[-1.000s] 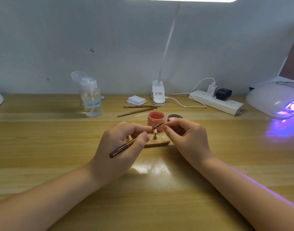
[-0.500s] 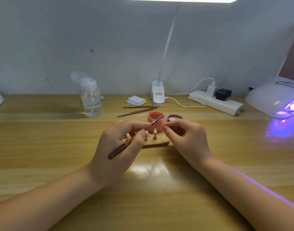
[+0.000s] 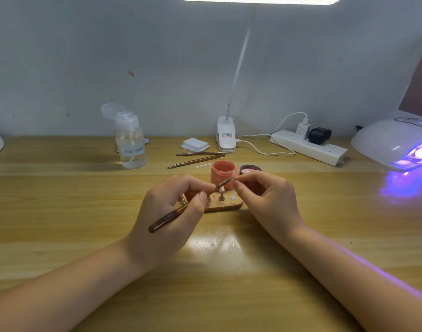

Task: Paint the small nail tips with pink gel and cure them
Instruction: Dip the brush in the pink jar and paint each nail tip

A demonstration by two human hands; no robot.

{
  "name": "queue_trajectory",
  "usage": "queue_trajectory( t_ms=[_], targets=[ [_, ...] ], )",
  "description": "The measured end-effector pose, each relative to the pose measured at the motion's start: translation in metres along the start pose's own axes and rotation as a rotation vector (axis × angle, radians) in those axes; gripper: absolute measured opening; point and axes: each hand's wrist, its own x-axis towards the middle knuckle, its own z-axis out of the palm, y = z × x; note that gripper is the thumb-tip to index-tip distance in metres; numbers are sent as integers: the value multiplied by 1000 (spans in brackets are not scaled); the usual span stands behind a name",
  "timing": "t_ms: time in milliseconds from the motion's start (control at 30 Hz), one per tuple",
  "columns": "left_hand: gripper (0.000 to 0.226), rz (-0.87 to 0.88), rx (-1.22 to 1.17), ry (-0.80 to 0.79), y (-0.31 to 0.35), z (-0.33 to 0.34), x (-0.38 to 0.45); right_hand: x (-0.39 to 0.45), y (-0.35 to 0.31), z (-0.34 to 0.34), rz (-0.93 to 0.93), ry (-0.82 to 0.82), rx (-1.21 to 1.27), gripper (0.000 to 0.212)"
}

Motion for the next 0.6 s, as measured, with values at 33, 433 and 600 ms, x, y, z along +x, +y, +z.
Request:
queue_trajectory(
  t_ms=[33, 433, 600],
  targets=[
    [25, 2, 0, 6, 0, 0, 1, 0, 0, 0, -1, 0, 0, 7],
    [26, 17, 47, -19, 0, 0, 1, 0, 1, 0, 0, -14, 6, 9],
    [19, -103, -84, 44, 9, -7, 21, 0, 2, 1, 19, -12, 13, 6]
  ],
)
